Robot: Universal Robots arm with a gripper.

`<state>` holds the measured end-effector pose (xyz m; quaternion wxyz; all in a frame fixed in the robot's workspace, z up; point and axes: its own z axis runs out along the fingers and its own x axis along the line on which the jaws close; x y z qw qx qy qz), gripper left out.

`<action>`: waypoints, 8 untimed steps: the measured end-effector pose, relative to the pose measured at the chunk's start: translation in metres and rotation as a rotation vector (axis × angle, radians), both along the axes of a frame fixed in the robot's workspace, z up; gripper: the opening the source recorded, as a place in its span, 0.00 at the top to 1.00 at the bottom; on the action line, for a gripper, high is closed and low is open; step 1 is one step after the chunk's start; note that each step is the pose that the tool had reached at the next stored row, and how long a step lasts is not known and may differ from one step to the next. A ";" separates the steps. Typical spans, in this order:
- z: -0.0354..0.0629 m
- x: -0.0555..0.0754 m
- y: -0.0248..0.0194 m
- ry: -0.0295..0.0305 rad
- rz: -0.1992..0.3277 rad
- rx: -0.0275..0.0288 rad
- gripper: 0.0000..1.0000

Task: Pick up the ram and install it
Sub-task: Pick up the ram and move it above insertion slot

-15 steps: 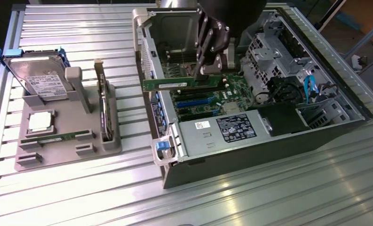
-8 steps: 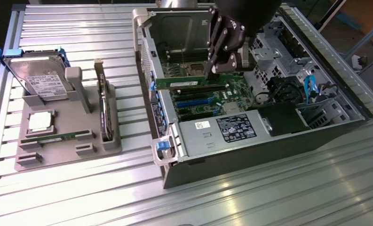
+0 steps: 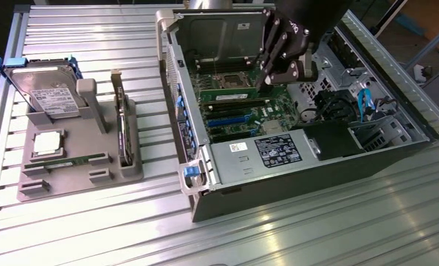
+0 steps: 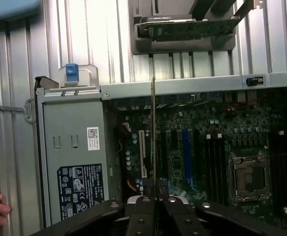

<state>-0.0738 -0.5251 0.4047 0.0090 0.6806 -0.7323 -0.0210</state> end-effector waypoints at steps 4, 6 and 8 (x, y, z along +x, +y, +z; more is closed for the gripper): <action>0.0000 0.010 0.0000 0.0006 0.000 0.0000 0.88; -0.0001 0.015 0.0000 0.0009 0.000 0.0001 0.88; 0.0000 0.020 0.0000 0.0012 0.000 0.0000 0.88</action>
